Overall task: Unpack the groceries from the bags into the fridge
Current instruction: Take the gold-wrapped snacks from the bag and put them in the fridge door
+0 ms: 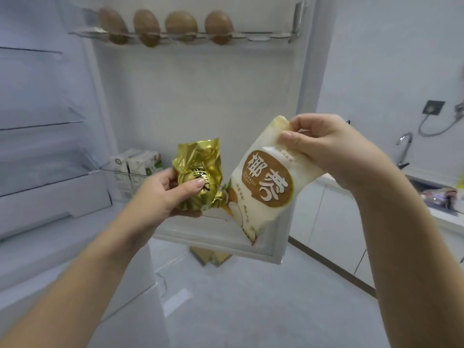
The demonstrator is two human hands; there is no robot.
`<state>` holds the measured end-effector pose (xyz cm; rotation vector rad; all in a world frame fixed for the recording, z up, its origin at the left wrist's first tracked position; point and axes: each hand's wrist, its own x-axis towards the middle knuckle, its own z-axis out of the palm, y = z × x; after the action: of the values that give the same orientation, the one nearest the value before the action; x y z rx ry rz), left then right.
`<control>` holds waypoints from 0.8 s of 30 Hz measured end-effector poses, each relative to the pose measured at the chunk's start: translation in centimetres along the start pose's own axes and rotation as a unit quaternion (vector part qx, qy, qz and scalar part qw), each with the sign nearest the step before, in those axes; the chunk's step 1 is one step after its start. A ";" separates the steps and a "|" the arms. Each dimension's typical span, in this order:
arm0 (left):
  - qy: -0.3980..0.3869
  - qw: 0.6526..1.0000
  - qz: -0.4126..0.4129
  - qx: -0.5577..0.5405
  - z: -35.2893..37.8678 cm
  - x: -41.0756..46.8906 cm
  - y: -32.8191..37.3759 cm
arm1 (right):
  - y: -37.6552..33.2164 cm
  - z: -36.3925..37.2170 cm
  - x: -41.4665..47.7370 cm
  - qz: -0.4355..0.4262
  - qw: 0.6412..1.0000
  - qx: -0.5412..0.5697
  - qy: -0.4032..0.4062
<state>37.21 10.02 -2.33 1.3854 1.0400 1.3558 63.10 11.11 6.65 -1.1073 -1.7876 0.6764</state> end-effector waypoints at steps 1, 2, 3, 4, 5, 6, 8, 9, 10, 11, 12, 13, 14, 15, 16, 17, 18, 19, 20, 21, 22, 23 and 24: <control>-0.004 1.000 0.005 0.004 -0.6 1.0 1.0 | -0.5 0.1 0.9 -0.006 1.000 0.008 0.007; -0.009 1.000 0.006 0.004 -1.1 2.1 1.9 | -0.9 0.3 1.8 -0.011 1.000 0.010 0.017; -0.017 1.000 0.004 0.003 -1.5 3.2 2.7 | -1.3 0.4 2.6 -0.014 0.999 0.008 0.030; -0.024 1.000 -0.002 0.003 -1.9 4.4 3.4 | -1.6 0.6 3.4 -0.014 0.999 0.007 0.047; -0.031 0.999 -0.012 0.006 -2.3 5.6 3.9 | -1.8 0.8 4.2 -0.013 0.998 0.004 0.064; -0.039 0.999 -0.023 0.012 -2.5 6.8 4.2 | -1.9 1.1 4.9 -0.011 0.997 0.001 0.082; -0.056 0.997 -0.048 0.039 -2.6 9.1 4.3 | -1.6 1.6 6.2 -0.003 0.993 -0.017 0.117; -0.067 0.994 -0.062 0.056 -2.6 10.1 4.2 | -1.2 1.9 6.7 0.004 0.990 -0.034 0.134; -0.079 0.991 -0.076 0.071 -2.4 10.9 3.9 | -0.8 2.1 7.0 0.012 0.987 -0.053 0.149; -0.092 0.988 -0.090 0.084 -2.1 11.7 3.5 | -0.2 2.4 7.2 0.021 0.985 -0.070 0.159; -0.108 0.984 -0.100 0.095 -1.7 12.3 3.0 | 0.3 2.6 7.4 0.030 0.982 -0.086 0.166; -0.125 0.981 -0.107 0.107 -1.4 12.9 2.5 | 1.0 2.8 7.5 0.040 0.979 -0.100 0.172; -0.139 0.977 -0.112 0.116 -1.0 13.4 2.0 | 1.5 3.0 7.5 0.052 0.976 -0.113 0.178; -0.151 0.974 -0.116 0.125 -0.7 13.8 1.5 | 2.1 3.2 7.5 0.063 0.973 -0.122 0.183; -0.161 0.971 -0.121 0.133 -0.3 14.2 1.0 | 2.6 3.4 7.5 0.073 0.971 -0.131 0.187; -0.171 0.967 -0.125 0.140 0.0 14.6 0.5 | 3.1 3.5 7.5 0.081 0.969 -0.138 0.189; -0.181 0.963 -0.133 0.147 0.3 14.9 0.0 | 3.5 3.7 7.5 0.089 0.967 -0.144 0.189; -0.190 0.959 -0.143 0.154 0.6 15.1 -0.4 | 3.9 3.8 7.5 0.099 0.965 -0.150 0.189; -0.198 0.954 -0.155 0.161 0.9 15.3 -0.8 | 4.2 3.9 7.4 0.109 0.964 -0.156 0.188; -0.207 0.949 -0.166 0.171 1.0 15.5 -1.2 | 4.5 3.9 7.4 0.116 0.962 -0.163 0.188; -0.217 0.943 -0.178 0.180 1.2 15.7 -1.7 | 4.7 4.0 7.3 0.122 0.959 -0.173 0.190; -0.227 0.937 -0.191 0.186 1.3 15.9 -2.1 | 4.8 4.1 7.3 0.129 0.955 -0.185 0.191; -0.240 0.929 -0.206 0.190 1.5 16.0 -2.4 | 5.0 4.2 7.2 0.138 0.952 -0.198 0.189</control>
<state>39.42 26.09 -0.93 1.5593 1.2009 0.4831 59.93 19.87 3.71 -1.6575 -1.4788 0.2357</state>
